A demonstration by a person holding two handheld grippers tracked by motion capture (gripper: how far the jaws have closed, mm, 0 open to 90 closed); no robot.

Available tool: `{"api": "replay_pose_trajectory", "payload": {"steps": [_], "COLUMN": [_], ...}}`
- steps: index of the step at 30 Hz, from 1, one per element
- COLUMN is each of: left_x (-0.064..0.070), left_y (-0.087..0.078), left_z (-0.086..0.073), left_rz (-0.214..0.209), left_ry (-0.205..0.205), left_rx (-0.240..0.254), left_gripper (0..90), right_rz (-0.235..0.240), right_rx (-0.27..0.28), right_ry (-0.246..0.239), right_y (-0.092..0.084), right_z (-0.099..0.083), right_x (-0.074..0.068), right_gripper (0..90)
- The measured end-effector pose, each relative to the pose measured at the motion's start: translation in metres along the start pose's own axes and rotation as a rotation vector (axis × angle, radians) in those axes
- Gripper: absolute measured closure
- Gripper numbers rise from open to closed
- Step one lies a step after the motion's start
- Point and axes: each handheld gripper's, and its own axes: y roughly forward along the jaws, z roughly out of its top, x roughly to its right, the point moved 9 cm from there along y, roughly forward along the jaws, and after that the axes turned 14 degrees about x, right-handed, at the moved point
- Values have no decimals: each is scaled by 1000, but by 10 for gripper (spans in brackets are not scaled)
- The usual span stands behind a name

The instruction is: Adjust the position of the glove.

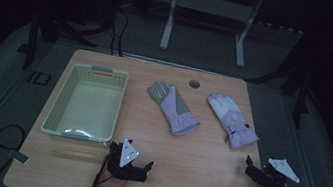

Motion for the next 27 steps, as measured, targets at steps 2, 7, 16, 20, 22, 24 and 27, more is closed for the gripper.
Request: {"api": "replay_pose_trajectory", "payload": {"steps": [2,7,16,20,22,24,27], "left_x": [0,1,1,1,1,1,1], "left_y": [0,0,0,0,0,0,0], "left_z": [0,0,0,0,0,0,0], "left_rz": [-2,-4,-6,-8,-11,-11,-12], "left_ry": [1,11,8,8,6,4,2], "left_rx": [1,-2,0,2,4,4,4], "left_gripper": [0,0,0,0,0,0,0], "right_rz": [-2,4,20,18,15,32,85], "right_rx": [-8,-13,-48,-51,-53,-71,-91], "right_ry": [2,9,59,62,56,57,77], "right_y": [0,0,-4,-7,-8,-8,-7], "right_z": [-1,-1,11,25,29,37,43], "right_x": [0,1,6,10,10,8,4], "right_gripper": [115,115,114,112,113,134,136]}}
